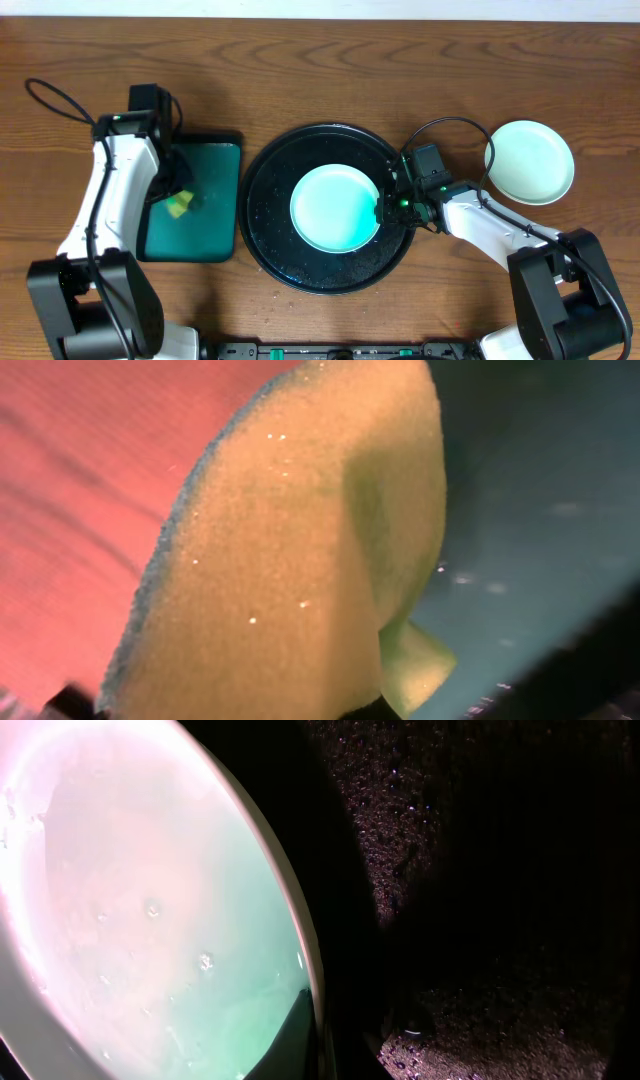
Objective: Clean dirty plates on tray and stack at the side
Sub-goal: 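Return the sponge to the basin with the left gripper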
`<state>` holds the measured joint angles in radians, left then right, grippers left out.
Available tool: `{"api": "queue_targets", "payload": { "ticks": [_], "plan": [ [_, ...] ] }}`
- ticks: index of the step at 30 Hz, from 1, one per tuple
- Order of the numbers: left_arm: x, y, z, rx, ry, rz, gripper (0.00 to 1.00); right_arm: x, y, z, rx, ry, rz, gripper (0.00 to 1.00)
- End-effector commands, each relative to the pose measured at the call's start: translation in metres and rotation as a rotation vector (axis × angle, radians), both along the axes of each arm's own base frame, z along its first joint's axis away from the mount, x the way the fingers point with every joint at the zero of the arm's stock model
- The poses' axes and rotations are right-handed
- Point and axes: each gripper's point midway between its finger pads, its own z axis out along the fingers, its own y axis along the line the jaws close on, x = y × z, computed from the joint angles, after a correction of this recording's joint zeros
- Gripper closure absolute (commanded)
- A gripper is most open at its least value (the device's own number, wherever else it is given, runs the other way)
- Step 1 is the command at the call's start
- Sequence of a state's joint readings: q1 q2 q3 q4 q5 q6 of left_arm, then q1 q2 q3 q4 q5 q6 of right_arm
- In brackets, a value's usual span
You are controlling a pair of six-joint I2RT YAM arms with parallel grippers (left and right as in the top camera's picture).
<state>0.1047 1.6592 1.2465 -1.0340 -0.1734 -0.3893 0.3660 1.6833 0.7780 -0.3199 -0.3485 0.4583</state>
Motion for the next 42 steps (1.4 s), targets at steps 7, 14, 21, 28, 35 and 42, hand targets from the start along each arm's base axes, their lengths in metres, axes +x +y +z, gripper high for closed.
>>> {"api": "queue_targets", "payload": {
  "ticks": [7,14,21,28,35,42],
  "plan": [
    [-0.03,0.02,-0.025,0.093,0.226,0.076,0.92,-0.02,-0.016,-0.024,-0.089,0.061,0.016,0.99],
    [-0.03,0.016,-0.038,0.076,0.259,0.082,0.73,-0.021,-0.016,-0.024,-0.091,0.06,0.023,0.99],
    [-0.012,-0.006,-0.045,0.003,0.198,0.023,0.54,-0.021,-0.016,-0.024,-0.091,0.06,0.023,0.99],
    [0.005,-0.041,-0.05,-0.064,0.149,-0.094,0.45,-0.021,-0.016,-0.024,-0.091,0.06,0.023,0.99],
    [0.016,-0.063,-0.051,-0.088,0.112,-0.168,0.43,-0.021,-0.016,-0.024,-0.092,0.058,0.026,0.99],
    [0.033,-0.083,-0.028,-0.192,0.003,-0.201,0.43,-0.017,-0.016,-0.023,-0.094,0.026,0.062,0.99]
  ]
}}
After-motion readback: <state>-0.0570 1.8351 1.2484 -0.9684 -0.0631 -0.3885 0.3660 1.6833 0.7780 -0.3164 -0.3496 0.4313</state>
